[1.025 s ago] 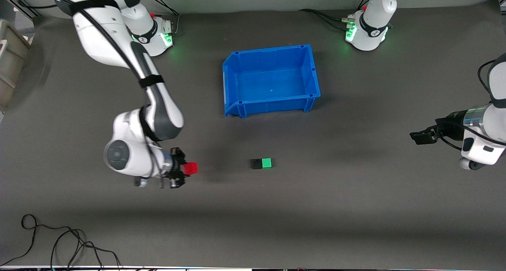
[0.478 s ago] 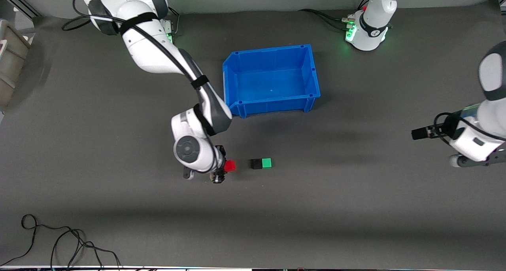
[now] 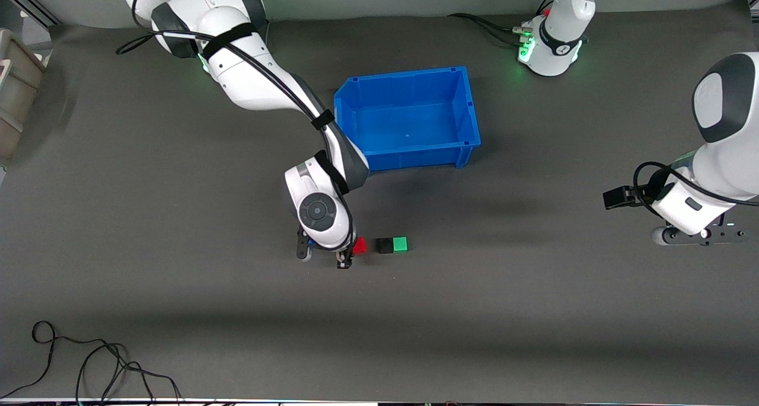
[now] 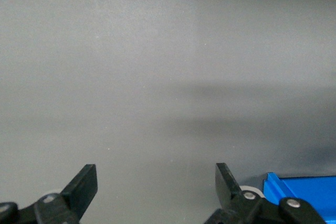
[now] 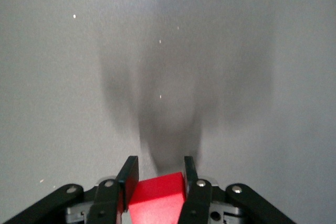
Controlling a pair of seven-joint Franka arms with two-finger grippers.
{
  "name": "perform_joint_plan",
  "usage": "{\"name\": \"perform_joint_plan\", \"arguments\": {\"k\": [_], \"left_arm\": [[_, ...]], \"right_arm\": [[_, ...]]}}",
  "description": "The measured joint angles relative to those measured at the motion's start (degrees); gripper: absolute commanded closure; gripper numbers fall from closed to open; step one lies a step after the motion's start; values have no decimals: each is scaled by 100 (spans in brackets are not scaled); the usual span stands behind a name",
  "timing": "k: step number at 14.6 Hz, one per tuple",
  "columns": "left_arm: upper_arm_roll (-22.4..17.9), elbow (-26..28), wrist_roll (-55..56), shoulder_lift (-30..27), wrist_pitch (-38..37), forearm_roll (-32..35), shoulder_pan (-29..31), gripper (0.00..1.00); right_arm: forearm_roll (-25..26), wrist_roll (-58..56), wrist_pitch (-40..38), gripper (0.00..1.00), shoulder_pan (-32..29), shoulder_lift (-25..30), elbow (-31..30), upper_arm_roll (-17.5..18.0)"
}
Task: Attach green and red cubes to black cube
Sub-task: 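Lower the red cube with the right gripper beside the black cube, then open the right gripper and release the red cube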
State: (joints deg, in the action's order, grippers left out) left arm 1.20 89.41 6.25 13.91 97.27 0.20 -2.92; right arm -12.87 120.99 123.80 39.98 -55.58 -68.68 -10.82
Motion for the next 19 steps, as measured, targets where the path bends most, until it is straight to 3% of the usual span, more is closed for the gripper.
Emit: {"name": "perform_joint_plan", "arguments": {"k": [10,11,12,13,19], "left_arm": [[-21,36,-207,-411,-28,7,58,0],[-23,43,-261,-527,-89,7,58,0],[-31,54,-348,-649,-190,7,60,0],[-44,65,-456,-763,-318,8,73,0],[-74,155,-748,-1137,-561,8,208,0]], "right_arm": [[54,451,19,100,141,-446,442,-4],[55,457,19,82,142,-465,472,-4],[55,458,19,36,142,-478,500,-4],[59,459,19,2,143,-480,513,-6],[389,453,221,0,150,-477,619,-14]]}}
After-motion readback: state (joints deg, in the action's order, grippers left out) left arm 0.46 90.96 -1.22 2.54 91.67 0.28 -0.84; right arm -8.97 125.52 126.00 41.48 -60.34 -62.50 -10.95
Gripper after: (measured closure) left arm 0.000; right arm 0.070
